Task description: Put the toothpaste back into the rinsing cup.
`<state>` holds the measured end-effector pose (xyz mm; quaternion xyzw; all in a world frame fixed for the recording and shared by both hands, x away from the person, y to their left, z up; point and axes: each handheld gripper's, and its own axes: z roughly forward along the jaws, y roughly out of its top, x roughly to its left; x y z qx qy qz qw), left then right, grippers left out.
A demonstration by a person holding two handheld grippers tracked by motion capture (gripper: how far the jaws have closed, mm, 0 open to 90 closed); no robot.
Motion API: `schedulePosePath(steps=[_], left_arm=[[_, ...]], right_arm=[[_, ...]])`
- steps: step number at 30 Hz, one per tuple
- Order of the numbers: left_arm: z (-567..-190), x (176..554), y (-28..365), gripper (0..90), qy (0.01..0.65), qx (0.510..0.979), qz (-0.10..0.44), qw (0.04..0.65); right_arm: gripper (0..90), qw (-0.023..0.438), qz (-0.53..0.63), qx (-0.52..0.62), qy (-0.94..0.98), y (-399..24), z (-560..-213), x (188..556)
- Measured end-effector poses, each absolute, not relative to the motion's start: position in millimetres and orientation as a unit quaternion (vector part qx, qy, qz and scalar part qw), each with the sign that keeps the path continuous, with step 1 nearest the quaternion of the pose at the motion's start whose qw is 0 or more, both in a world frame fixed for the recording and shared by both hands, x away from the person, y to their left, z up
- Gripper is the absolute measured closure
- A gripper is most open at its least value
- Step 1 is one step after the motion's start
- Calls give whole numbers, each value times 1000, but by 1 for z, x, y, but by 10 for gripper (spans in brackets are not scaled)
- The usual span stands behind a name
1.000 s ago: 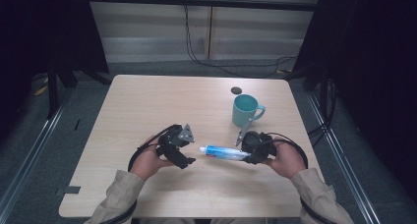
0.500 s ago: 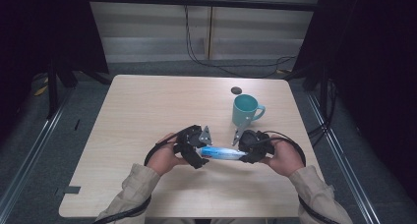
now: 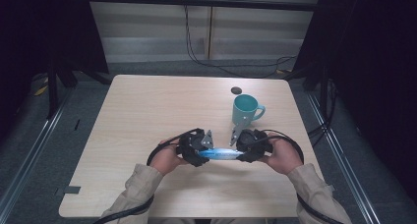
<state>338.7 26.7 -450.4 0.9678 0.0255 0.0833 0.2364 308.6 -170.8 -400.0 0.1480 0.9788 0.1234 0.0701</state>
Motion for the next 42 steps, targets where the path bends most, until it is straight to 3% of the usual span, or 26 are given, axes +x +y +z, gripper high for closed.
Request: schedulePosePath(steps=[12, 30, 33, 37, 42], left_arm=[[-442, 339, 31, 568, 46, 969, 78, 229], [-445, 334, 19, 486, 10, 971, 90, 220], [-444, 333, 18, 547, -4, 973, 89, 211], [-441, 331, 19, 624, -13, 973, 97, 207], [-442, 331, 25, 665, 5, 975, 98, 201]], right_arm=[[721, 52, 157, 142, 976, -174, -399, 315], [755, 57, 154, 123, 979, -176, -396, 314], [750, 57, 153, 124, 979, -175, -394, 314], [697, 61, 165, 133, 975, -177, -394, 314], [434, 86, 192, 173, 962, -186, -393, 318]])
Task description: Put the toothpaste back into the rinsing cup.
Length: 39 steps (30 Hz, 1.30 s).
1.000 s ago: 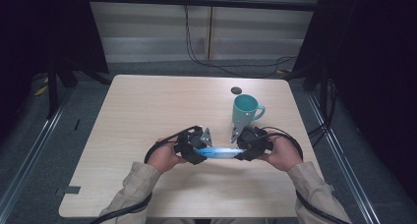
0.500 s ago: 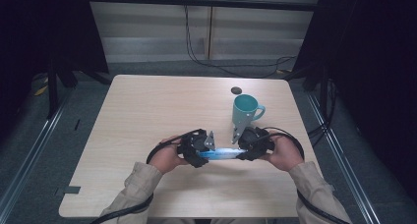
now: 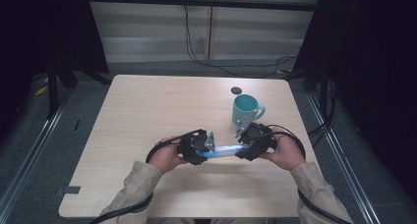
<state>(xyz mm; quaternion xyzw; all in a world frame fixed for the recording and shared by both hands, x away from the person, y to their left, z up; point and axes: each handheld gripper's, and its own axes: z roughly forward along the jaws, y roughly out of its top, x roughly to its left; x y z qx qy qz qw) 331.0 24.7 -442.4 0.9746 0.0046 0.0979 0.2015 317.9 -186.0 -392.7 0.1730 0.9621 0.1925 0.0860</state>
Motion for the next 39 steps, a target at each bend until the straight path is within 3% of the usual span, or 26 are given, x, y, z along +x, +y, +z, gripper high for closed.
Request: schedulePosePath(steps=[2, 4, 12, 16, 39], left_arm=[[-443, 333, 26, 669, 1, 976, 90, 197], [-443, 334, 31, 671, 13, 975, 91, 202], [-440, 340, 46, 673, 50, 973, 98, 203], [-438, 343, 53, 676, 73, 969, 99, 216], [-430, 353, 65, 685, 136, 951, 93, 263]], right_arm=[[317, 99, 196, 186, 958, -189, -394, 320], [264, 115, 212, 196, 951, -195, -395, 320], [204, 136, 253, 238, 928, -218, -392, 321], [193, 150, 261, 267, 915, -231, -393, 323], [194, 81, 345, 338, 872, -231, -430, 324]])
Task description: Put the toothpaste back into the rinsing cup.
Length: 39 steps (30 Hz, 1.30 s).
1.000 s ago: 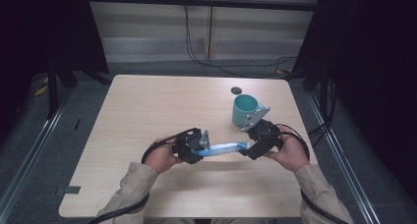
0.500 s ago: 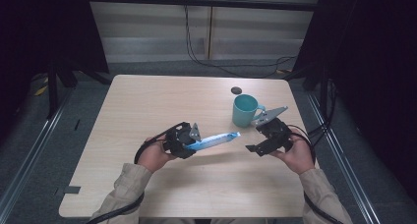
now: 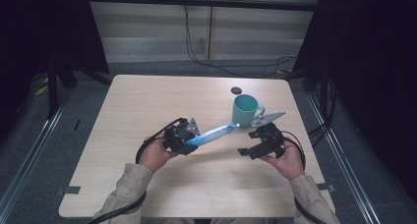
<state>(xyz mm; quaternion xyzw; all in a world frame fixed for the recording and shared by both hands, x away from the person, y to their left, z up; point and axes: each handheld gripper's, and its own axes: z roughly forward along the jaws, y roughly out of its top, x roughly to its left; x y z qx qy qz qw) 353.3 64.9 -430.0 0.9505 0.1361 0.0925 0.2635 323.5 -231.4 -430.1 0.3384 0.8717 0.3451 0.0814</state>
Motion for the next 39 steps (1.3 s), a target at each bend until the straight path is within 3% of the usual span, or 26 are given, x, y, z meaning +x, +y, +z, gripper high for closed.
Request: schedulePosePath(steps=[39], left_arm=[[-426, 354, 45, 688, 174, 931, 75, 311]], right_arm=[[231, 48, 419, 348, 837, -200, -442, 332]])
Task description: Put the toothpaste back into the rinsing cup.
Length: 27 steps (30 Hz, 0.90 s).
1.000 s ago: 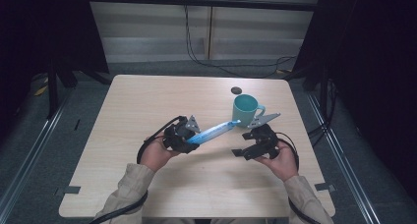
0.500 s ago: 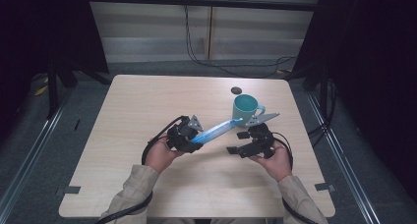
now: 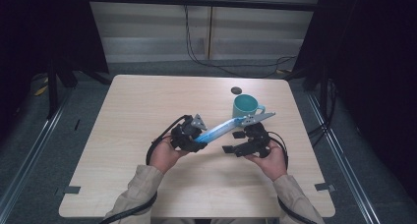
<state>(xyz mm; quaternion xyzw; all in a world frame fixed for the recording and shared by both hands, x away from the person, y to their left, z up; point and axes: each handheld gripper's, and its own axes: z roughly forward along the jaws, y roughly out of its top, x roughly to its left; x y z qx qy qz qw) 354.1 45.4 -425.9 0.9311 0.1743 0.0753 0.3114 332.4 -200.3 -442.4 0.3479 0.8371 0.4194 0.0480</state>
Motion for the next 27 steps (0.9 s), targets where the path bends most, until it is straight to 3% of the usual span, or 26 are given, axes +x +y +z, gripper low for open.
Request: schedulePosePath(steps=[14, 27], left_arm=[[-427, 351, 37, 686, 175, 926, 65, 328], [-431, 353, 37, 683, 199, 921, 54, 330]], right_arm=[[245, 47, 450, 353, 819, -198, -436, 335], [243, 19, 475, 379, 794, -199, -429, 340]])
